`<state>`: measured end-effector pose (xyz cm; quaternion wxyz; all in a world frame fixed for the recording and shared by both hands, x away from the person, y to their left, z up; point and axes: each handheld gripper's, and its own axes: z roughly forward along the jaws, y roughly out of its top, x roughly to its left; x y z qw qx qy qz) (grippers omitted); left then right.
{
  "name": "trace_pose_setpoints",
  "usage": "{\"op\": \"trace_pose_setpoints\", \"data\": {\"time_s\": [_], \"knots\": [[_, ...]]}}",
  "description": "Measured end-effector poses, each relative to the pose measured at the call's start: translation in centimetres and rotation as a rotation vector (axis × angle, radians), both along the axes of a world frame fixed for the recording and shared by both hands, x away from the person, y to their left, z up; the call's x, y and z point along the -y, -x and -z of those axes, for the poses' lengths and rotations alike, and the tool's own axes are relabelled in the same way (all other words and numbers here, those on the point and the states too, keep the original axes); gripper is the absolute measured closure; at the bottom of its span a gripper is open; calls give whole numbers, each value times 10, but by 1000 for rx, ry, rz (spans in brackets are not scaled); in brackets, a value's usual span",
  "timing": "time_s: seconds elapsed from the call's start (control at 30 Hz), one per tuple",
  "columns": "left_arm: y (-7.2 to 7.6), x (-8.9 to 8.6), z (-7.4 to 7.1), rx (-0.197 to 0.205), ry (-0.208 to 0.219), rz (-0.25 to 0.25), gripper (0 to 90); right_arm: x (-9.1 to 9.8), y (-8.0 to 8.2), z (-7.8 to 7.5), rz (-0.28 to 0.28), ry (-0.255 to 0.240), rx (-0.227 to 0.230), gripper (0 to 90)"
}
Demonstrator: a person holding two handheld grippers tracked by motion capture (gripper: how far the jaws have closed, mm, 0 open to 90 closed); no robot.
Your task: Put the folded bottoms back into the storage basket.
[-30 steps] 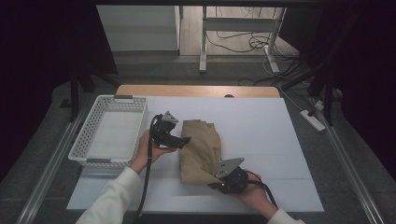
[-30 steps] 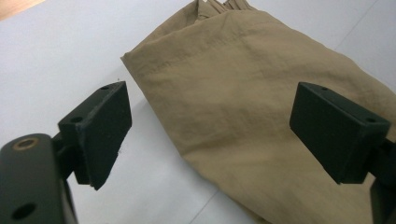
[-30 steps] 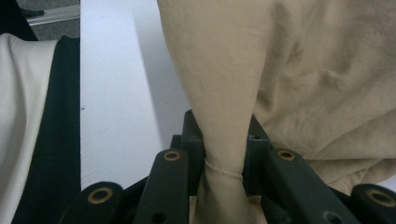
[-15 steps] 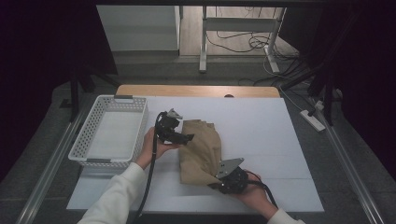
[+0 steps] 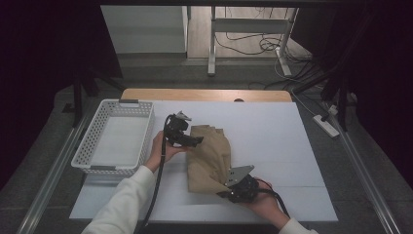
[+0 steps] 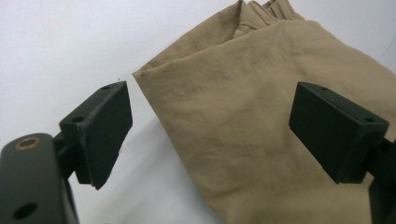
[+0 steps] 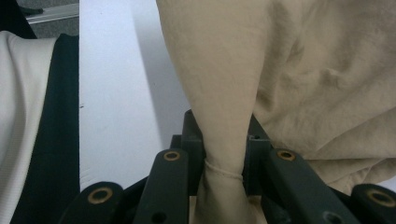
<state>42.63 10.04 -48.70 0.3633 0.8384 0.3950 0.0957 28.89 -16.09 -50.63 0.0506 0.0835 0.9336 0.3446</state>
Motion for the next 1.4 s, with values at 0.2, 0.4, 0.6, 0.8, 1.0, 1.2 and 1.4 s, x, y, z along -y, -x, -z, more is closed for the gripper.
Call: {"op": "trace_pose_setpoints", "data": {"time_s": [0.2,0.4,0.6,0.8,1.0,1.2,1.4], "knots": [[-7,2,9,-23,-6,-6,139,0,0,0,-1,0,2,759],[-10,5,16,-43,-20,-1,133,0,1,0,2,1,6,759],[-11,11,20,-44,-61,15,117,0,1,1,3,-2,4,759],[-15,13,27,-55,-61,35,103,0,1,1,3,2,6,759],[-17,19,32,-71,-73,61,74,0,1,1,2,4,8,759],[-19,18,35,-75,-53,81,80,0,1,2,1,5,4,758],[-19,17,37,-93,-2,130,218,0,1,2,2,7,4,758]]}}
